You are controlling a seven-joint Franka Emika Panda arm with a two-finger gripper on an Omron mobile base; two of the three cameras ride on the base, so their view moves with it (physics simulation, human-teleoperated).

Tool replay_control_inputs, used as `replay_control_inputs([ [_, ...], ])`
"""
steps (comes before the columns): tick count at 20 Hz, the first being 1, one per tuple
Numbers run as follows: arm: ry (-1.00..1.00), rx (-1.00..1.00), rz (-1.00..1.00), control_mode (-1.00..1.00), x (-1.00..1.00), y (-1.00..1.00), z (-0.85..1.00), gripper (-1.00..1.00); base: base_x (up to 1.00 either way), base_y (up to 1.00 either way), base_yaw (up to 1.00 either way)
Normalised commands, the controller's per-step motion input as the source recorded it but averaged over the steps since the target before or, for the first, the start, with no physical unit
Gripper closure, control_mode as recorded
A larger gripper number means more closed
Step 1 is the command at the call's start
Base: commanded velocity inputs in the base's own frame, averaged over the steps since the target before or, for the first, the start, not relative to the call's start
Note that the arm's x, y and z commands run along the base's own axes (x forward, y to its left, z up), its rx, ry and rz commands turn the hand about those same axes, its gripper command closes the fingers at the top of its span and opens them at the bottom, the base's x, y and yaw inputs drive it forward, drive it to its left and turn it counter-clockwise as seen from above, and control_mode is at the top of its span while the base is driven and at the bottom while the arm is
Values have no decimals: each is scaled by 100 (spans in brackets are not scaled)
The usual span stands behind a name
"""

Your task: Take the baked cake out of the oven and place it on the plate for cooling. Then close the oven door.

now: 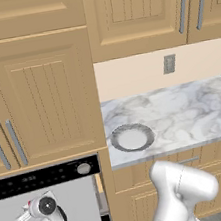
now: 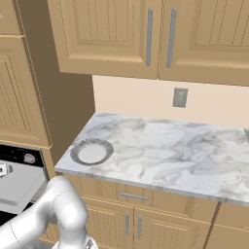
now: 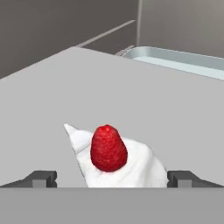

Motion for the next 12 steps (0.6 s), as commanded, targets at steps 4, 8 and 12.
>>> replay_control_inputs([
  [4,0,0,0,-100,11,0,-14,-100,0,0,0],
  [8,0,-1,0,-100,8,1,-12,100,0,0,0],
  [12,0,-1,0,-100,10,7,-7,100,0,0,0],
])
